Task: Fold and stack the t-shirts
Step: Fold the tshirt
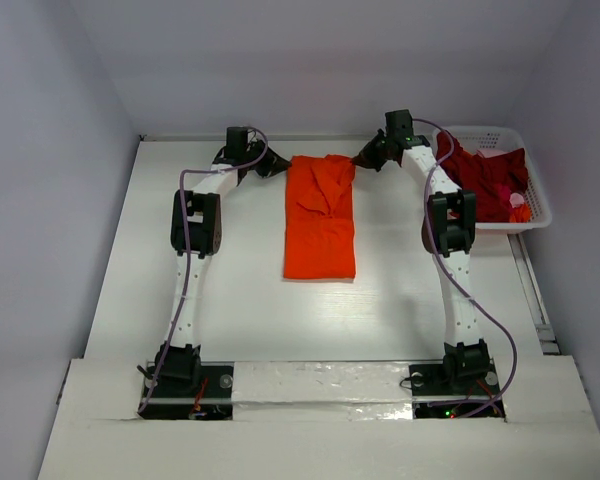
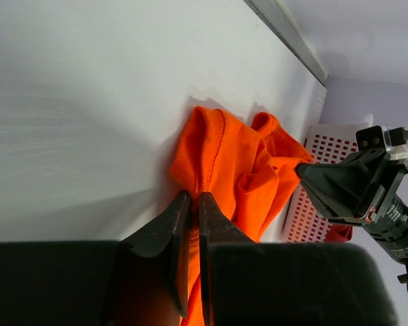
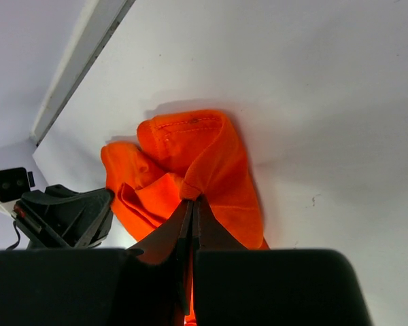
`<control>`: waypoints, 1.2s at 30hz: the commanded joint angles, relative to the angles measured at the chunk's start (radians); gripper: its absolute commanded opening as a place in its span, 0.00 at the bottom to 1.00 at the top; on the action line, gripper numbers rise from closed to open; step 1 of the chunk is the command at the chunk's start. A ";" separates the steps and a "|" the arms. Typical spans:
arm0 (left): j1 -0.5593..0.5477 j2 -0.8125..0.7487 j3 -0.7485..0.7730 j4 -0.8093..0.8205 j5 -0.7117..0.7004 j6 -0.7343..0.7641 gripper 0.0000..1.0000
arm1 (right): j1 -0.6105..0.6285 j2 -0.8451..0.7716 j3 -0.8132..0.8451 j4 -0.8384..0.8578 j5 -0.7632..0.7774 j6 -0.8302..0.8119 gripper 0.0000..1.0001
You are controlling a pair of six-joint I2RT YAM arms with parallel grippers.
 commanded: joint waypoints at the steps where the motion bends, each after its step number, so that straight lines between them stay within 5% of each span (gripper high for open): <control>1: -0.005 0.012 -0.004 0.016 0.010 0.010 0.00 | 0.008 0.030 0.046 0.008 -0.011 -0.001 0.00; 36: -0.014 -0.190 -0.224 0.027 -0.011 0.085 0.00 | 0.036 -0.149 -0.232 0.121 -0.017 -0.149 0.00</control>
